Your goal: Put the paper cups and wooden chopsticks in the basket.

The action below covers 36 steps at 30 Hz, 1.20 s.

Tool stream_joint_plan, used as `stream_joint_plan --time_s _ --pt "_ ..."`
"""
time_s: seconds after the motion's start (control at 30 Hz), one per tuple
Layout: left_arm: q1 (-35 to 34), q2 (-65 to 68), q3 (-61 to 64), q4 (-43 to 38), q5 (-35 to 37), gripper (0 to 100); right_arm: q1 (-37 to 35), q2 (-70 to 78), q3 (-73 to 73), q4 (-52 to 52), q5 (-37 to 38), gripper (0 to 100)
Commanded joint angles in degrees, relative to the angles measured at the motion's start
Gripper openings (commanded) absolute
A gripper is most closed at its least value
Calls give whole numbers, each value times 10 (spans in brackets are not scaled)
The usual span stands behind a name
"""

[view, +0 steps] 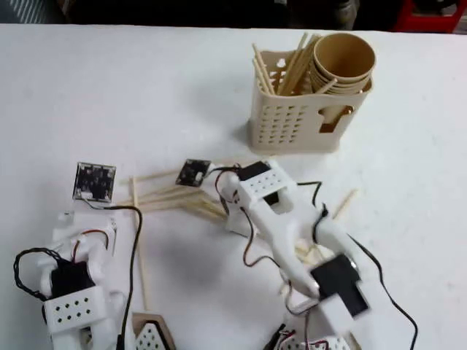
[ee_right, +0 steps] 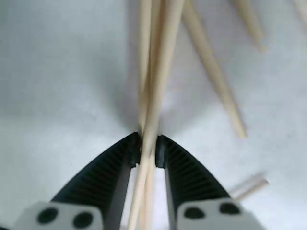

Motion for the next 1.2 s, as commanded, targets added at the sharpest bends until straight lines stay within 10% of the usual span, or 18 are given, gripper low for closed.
stream_joint_plan --time_s 0.0,0.57,1.17 --pt "-3 -7 -3 -12 -6 24 -9 -104 -9 30 -3 18" --pt "-3 -7 -3 -12 -6 24 -3 -374 -61 15 -110 18" --pt "-4 -7 -3 -12 -6 24 101 -404 -148 -440 -267 18"
